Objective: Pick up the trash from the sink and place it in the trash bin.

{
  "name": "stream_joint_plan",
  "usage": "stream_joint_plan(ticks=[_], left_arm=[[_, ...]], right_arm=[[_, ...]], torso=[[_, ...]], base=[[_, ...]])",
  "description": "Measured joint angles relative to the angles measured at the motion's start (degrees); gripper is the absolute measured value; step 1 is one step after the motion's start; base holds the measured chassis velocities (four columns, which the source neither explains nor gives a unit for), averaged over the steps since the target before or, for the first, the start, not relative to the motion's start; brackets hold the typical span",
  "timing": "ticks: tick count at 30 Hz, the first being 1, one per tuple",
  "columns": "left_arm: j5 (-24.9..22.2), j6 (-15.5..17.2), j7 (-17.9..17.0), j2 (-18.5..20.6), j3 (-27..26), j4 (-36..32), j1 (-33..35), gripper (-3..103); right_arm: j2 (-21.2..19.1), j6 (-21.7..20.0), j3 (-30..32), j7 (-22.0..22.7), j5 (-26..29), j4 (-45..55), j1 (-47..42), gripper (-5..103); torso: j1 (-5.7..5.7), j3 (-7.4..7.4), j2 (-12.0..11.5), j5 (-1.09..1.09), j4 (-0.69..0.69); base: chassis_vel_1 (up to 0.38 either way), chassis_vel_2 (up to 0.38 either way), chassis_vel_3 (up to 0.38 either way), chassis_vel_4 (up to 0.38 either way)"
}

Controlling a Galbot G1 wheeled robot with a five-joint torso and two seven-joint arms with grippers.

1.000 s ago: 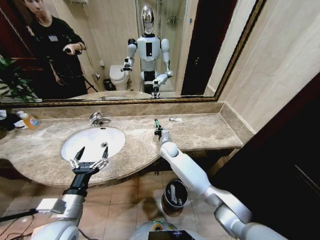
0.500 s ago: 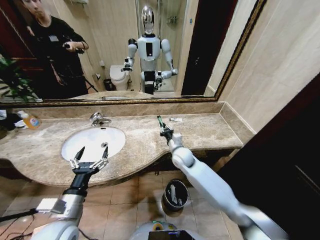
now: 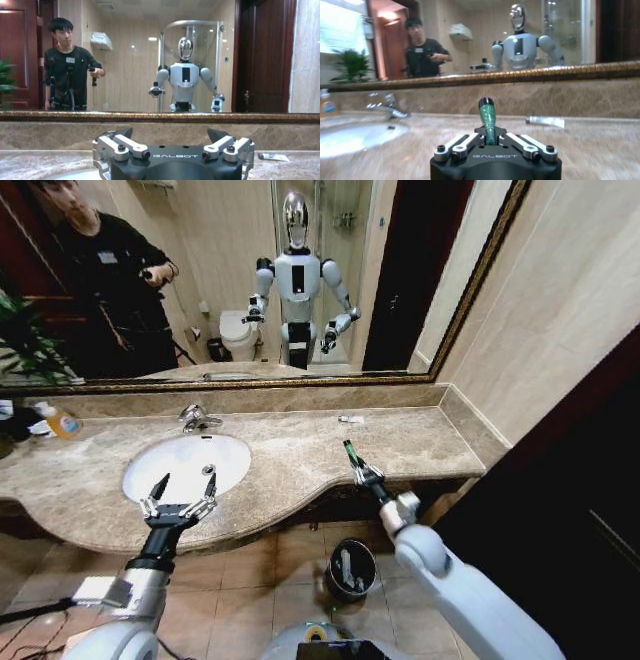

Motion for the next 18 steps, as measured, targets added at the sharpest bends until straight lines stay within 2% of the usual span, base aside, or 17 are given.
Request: stream_joint_plan(ticks=[1, 4, 5, 7, 8, 9, 11, 14, 18], left_arm=[[0.0, 0.0, 0.0, 0.0, 0.0, 0.0, 0.0, 100], [0.0, 0.0, 0.0, 0.0, 0.0, 0.0, 0.0, 100], [0.0, 0.0, 0.0, 0.0, 0.0, 0.0, 0.0, 100], [0.0, 0.0, 0.0, 0.0, 0.0, 0.0, 0.0, 100], [0.0, 0.0, 0.0, 0.0, 0.0, 0.0, 0.0, 100], [0.0, 0.0, 0.0, 0.0, 0.0, 0.0, 0.0, 100], [0.0, 0.0, 0.0, 0.0, 0.0, 0.0, 0.0, 100], [0.0, 0.0, 0.0, 0.0, 0.0, 0.0, 0.0, 100], [0.0, 0.0, 0.0, 0.0, 0.0, 0.0, 0.0, 100]], right_arm=[[0.0, 0.0, 0.0, 0.0, 0.0, 0.0, 0.0, 10], [1.7, 5.9, 4.4, -8.8, 0.2, -4.3, -4.3, 10], [1.7, 5.9, 4.4, -8.8, 0.2, -4.3, -4.3, 10], [2.9, 8.3, 6.4, -13.8, 1.2, -6.1, -6.1, 10], [2.9, 8.3, 6.4, -13.8, 1.2, -6.1, -6.1, 10], [3.9, 9.3, 7.6, -17.2, 1.6, -7.3, -7.3, 10], [5.7, 8.4, 9.5, -22.0, 1.2, -8.6, -8.9, 10], [7.4, 7.0, 10.1, -23.9, -1.2, -10.4, -9.9, 10], [10.5, 7.2, 9.2, -22.6, -5.4, -15.6, -9.3, 10]], torso=[[0.0, 0.0, 0.0, 0.0, 0.0], [0.0, 0.0, 0.0, 0.0, 0.01], [0.0, 0.0, 0.0, 0.0, 0.01], [0.0, 0.0, 0.0, 0.0, 0.01], [0.0, 0.0, 0.0, 0.0, 0.01], [0.0, 0.0, 0.0, 0.0, 0.01], [0.0, 0.0, 0.0, -0.02, 0.01], [0.0, 0.0, 0.0, -0.03, 0.01], [0.0, 0.01, 0.0, -0.01, 0.01]], base=[[0.0, 0.0, 0.0, 0.0], [0.0, 0.0, 0.0, 0.0], [0.0, 0.0, 0.0, 0.0], [0.0, 0.0, 0.0, 0.0], [0.0, 0.0, 0.0, 0.0], [0.0, 0.0, 0.0, 0.0], [0.0, 0.0, 0.0, 0.0], [0.0, 0.0, 0.0, 0.0], [0.0, 0.0, 0.0, 0.0]])
